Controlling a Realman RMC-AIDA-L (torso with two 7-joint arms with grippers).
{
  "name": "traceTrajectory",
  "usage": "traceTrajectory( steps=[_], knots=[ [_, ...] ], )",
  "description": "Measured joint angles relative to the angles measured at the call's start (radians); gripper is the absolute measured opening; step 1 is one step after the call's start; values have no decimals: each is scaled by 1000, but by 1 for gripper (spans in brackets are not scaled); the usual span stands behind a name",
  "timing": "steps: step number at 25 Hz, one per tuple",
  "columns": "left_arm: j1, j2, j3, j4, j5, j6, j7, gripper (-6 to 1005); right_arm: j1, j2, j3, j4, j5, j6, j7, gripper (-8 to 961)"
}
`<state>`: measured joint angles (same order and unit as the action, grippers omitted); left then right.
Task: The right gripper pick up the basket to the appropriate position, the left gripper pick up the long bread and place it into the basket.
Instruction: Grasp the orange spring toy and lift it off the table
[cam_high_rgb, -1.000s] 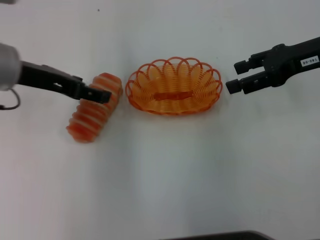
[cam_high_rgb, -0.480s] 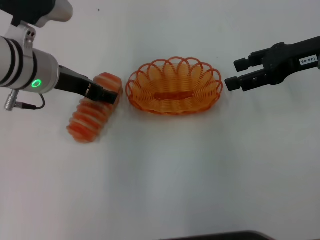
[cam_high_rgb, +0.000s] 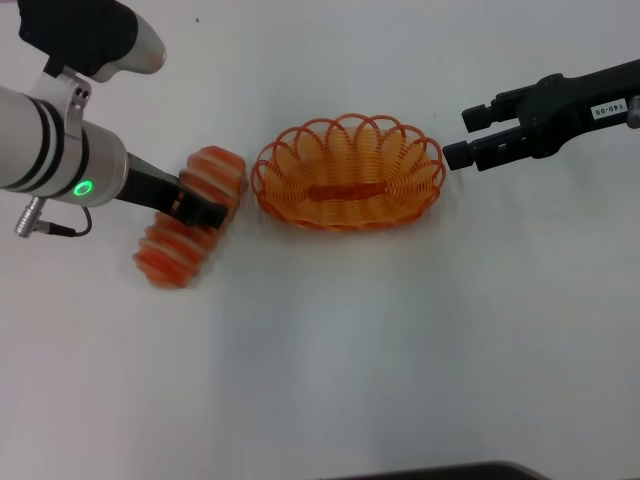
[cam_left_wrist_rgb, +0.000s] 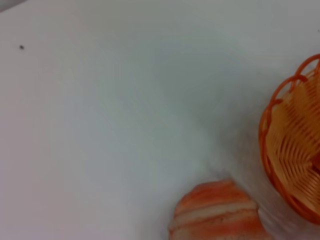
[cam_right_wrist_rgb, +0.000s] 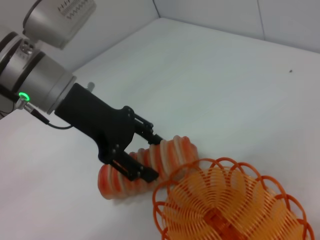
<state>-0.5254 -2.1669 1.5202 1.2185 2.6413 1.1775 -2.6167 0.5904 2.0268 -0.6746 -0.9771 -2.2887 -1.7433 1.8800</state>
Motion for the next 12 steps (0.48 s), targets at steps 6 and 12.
traceTrajectory(
  steps=[6, 12],
  knots=[
    [12, -1, 8, 18, 1, 4, 1, 642, 0, 0, 0, 0, 0, 5, 2, 809],
    [50, 5, -9, 147, 2, 45, 14, 579, -9, -3, 1, 0, 0, 3, 1, 809]
  ],
)
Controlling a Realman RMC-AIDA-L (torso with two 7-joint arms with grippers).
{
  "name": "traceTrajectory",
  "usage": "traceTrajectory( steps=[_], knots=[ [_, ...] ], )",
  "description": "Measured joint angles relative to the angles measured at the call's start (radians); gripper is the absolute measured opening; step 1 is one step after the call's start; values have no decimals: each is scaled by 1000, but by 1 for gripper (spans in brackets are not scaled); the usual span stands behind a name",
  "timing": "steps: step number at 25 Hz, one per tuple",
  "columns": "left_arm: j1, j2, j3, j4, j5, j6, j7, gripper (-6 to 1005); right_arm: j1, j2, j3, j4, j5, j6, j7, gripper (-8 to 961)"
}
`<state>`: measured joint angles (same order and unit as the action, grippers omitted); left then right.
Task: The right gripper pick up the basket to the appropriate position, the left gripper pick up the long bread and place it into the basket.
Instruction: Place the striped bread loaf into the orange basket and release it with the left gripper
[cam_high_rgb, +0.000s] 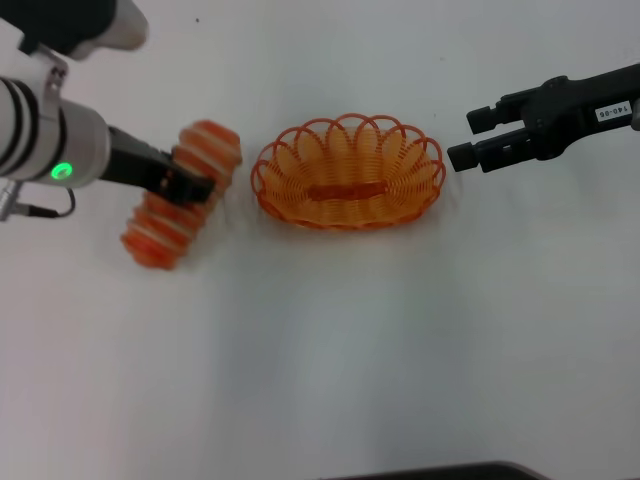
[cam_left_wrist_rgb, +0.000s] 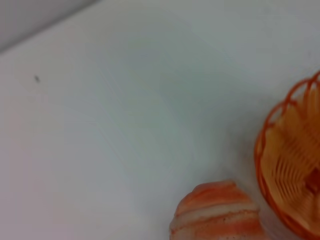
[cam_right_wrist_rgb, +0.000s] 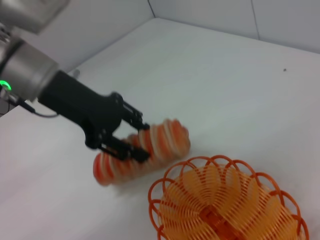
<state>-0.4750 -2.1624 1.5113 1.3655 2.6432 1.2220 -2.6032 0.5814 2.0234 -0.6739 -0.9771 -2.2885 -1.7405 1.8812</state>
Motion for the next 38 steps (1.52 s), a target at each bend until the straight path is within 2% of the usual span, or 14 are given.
traceTrajectory(
  steps=[5, 9, 12, 17, 22, 25, 30, 35, 38],
  knots=[
    [1, 0, -67, 126, -19, 53, 72, 542, -18, -18, 6, 0, 0, -24, 3, 809],
    [-59, 0, -74, 129, -72, 64, 148, 513, -33, -33, 28, 0, 0, -47, -3, 809],
    [-153, -3, -73, 27, -154, 45, 237, 493, -37, -36, 30, 0, 1, -53, -4, 809],
    [-323, -5, -75, -246, -260, 4, 351, 448, -38, -30, 21, 1, -3, -55, -6, 809],
    [-398, -7, -60, -380, -303, -7, 385, 404, -40, -21, 18, 2, -4, -56, -6, 809],
    [-401, -9, -57, -405, -306, -28, 385, 381, -41, -17, 17, 3, -5, -57, -7, 809],
    [-373, -9, -57, -391, -335, -46, 390, 464, -38, -15, 16, 14, -5, -58, -8, 809],
    [-322, -8, -59, -331, -346, -40, 392, 548, -29, -15, 14, 15, -5, -59, -8, 809],
    [-267, -7, -63, -258, -359, -34, 395, 791, -26, -15, 14, 15, -5, -59, -8, 809]
  ],
)
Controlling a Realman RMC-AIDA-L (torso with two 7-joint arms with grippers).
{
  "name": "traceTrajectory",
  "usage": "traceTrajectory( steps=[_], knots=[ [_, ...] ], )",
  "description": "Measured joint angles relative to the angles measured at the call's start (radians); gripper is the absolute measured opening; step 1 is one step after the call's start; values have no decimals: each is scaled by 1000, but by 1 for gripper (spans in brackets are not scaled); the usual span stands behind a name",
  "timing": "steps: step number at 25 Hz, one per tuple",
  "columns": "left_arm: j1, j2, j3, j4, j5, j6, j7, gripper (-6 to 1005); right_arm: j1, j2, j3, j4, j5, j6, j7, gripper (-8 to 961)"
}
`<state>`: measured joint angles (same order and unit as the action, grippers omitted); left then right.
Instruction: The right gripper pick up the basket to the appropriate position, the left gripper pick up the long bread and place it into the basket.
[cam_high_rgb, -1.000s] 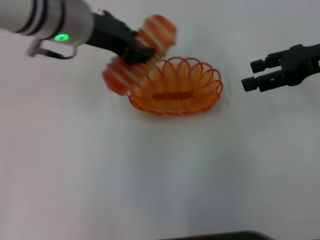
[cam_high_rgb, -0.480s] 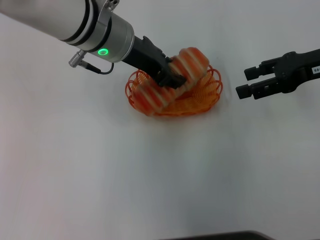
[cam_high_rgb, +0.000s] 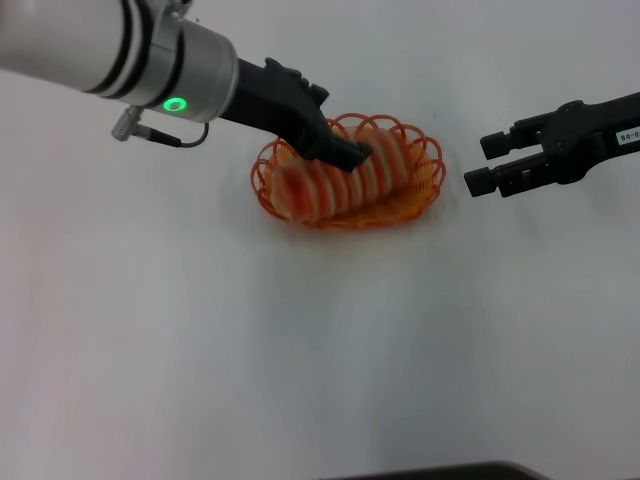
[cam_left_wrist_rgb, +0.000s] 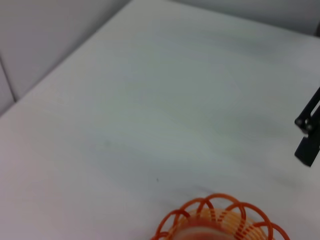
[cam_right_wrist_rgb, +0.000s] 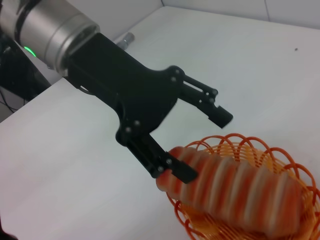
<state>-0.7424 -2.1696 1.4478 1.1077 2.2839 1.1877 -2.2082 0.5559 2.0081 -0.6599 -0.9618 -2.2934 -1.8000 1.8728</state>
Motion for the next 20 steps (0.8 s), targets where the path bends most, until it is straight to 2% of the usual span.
traceTrajectory(
  steps=[3, 6, 8, 10, 13, 16, 18, 19, 20],
  knots=[
    [78, 4, -16, 89, -50, 16, 18, 846, 3, 0, 0, 0, 0, 0, 0, 809],
    [161, 6, -79, 161, -106, 75, 50, 901, 5, -1, 0, 0, 0, 0, 3, 809],
    [213, 6, -154, 180, -148, 132, 83, 901, 5, -2, 0, 0, 0, 0, 6, 809],
    [259, 6, -270, 172, -205, 211, 130, 901, 6, -3, 0, 0, 0, 0, 7, 809],
    [294, 16, -445, 117, -262, 351, 201, 901, 8, -1, 0, 0, 0, -1, 8, 809],
    [300, 57, -600, 13, -268, 526, 266, 901, 10, 0, -4, 0, 2, -6, 8, 809],
    [306, 94, -652, -53, -267, 601, 292, 901, 12, 0, -5, 0, 4, -10, 8, 809],
    [306, 94, -652, -53, -267, 601, 292, 901, 13, 0, -6, 0, 4, -10, 8, 809],
    [312, 112, -670, -82, -266, 622, 299, 901, 16, 0, -7, 0, 4, -10, 8, 809]
  ],
)
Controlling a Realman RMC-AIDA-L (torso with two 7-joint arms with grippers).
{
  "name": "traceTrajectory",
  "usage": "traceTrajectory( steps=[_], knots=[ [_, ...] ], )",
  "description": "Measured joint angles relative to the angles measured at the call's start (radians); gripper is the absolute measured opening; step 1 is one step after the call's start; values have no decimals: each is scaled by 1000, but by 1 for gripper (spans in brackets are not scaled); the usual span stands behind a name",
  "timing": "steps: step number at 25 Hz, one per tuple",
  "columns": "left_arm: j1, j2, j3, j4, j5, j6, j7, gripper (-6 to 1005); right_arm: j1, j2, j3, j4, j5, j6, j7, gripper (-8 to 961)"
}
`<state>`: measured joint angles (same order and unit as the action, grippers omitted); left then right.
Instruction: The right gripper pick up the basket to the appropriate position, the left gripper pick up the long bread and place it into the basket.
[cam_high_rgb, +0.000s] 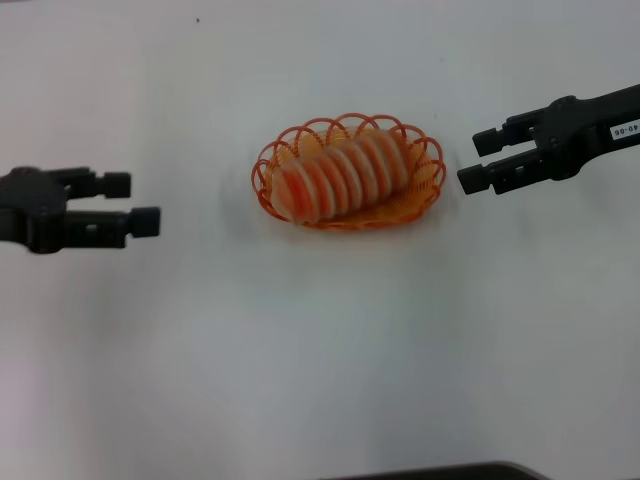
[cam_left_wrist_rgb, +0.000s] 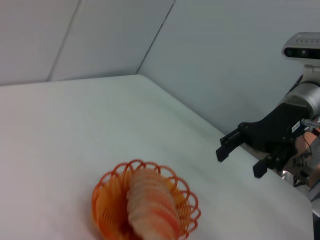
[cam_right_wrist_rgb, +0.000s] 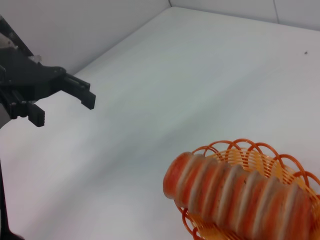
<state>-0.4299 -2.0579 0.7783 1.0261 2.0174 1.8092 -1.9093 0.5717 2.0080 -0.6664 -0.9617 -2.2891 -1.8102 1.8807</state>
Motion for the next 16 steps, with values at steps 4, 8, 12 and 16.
traceTrajectory(
  steps=[4, 8, 12, 16],
  knots=[
    [33, 34, -14, -45, 3, 9, 13, 901, 9, 0, -6, 0, -1, 0, 0, 809],
    [42, 34, -15, -48, 4, 5, 21, 901, 20, 0, -17, 0, -4, -1, 2, 809],
    [41, 35, -16, -60, 4, 2, 23, 901, 26, 0, -27, 0, -4, -1, 3, 809],
    [40, 35, -16, -69, 4, 1, 26, 901, 26, 2, -34, 0, -4, -1, 3, 809]
  ],
)
